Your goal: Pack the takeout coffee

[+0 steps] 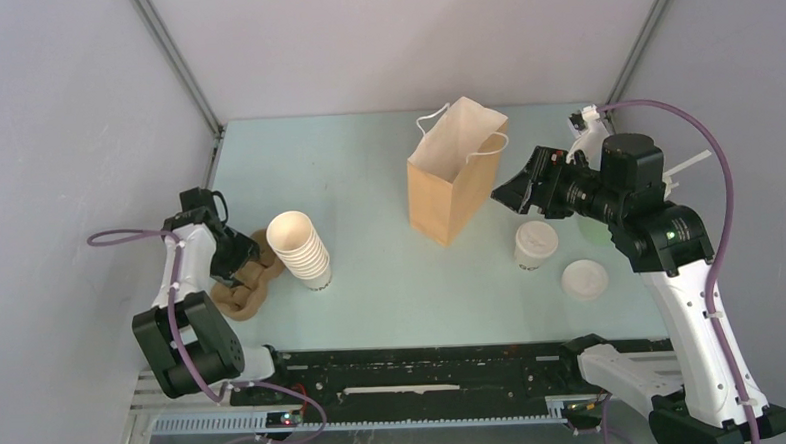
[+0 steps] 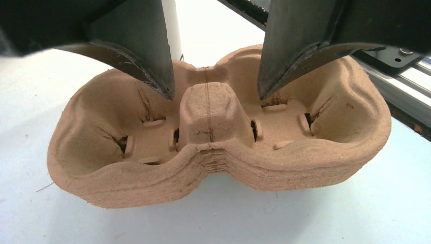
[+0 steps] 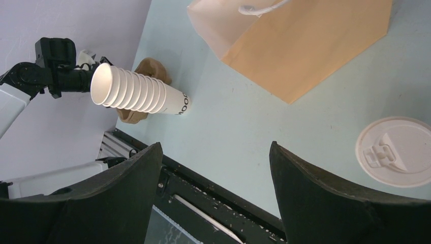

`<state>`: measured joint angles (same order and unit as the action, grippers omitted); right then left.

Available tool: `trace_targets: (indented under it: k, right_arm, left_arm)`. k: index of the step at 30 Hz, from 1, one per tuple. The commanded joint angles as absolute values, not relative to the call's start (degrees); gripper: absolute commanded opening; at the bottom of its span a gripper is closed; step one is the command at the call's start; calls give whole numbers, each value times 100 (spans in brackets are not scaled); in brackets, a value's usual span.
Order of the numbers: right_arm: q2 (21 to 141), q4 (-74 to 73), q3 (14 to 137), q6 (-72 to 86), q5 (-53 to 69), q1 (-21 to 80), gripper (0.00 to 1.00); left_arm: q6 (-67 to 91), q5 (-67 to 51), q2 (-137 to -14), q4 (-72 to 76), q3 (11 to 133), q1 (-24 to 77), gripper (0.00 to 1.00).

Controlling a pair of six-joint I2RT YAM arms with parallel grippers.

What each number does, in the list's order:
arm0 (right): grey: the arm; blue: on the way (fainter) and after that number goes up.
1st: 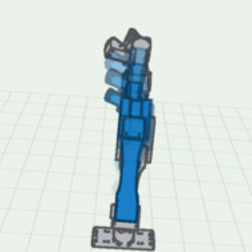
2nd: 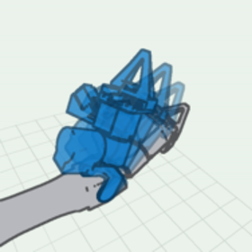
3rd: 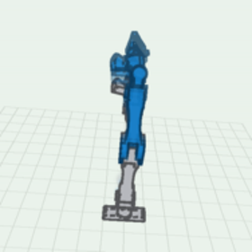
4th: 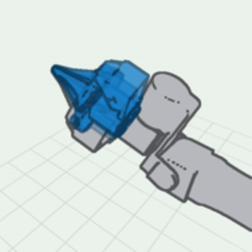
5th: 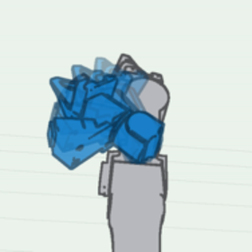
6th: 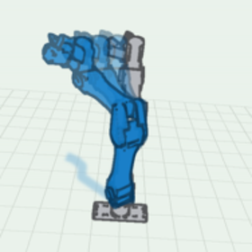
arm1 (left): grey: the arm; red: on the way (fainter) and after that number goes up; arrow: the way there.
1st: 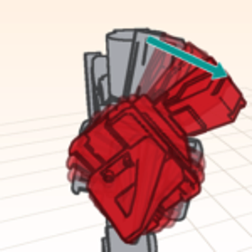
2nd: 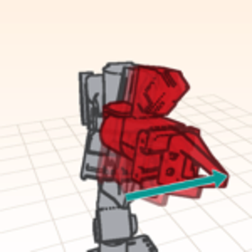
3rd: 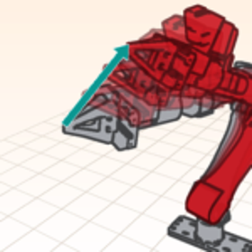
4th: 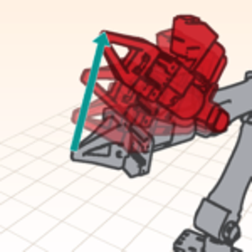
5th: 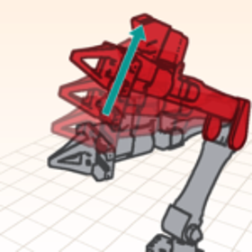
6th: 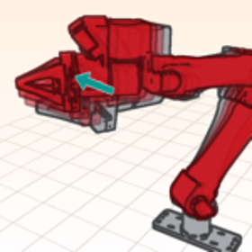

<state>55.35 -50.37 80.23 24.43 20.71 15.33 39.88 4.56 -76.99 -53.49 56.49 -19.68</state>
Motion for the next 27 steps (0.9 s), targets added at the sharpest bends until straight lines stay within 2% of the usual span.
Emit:
trace_targets:
  k: [1, 7, 14, 21, 27]
  right_arm:
    - [5503, -4939, 8004, 2408, 2088, 1495, 86]
    - [5484, -4914, 7989, 2417, 2092, 1494, 86]
    - [5507, -4891, 7989, 2424, 2109, 1494, 86]
    - [5546, -4884, 7989, 2423, 2136, 1494, 86]
    - [5562, -4900, 7969, 2408, 2131, 1503, 85]
  left_arm:
    - [3907, 584, -7838, -5311, 5897, -1996, 66]
    - [3911, 634, -7934, -5298, 5924, -1998, 62]
    - [3894, 650, -7770, -5418, 6006, -1995, 47]
    - [3893, 633, -7481, -5628, 6128, -1987, 42]
    - [3911, 711, -7231, -5784, 6267, -1992, 41]
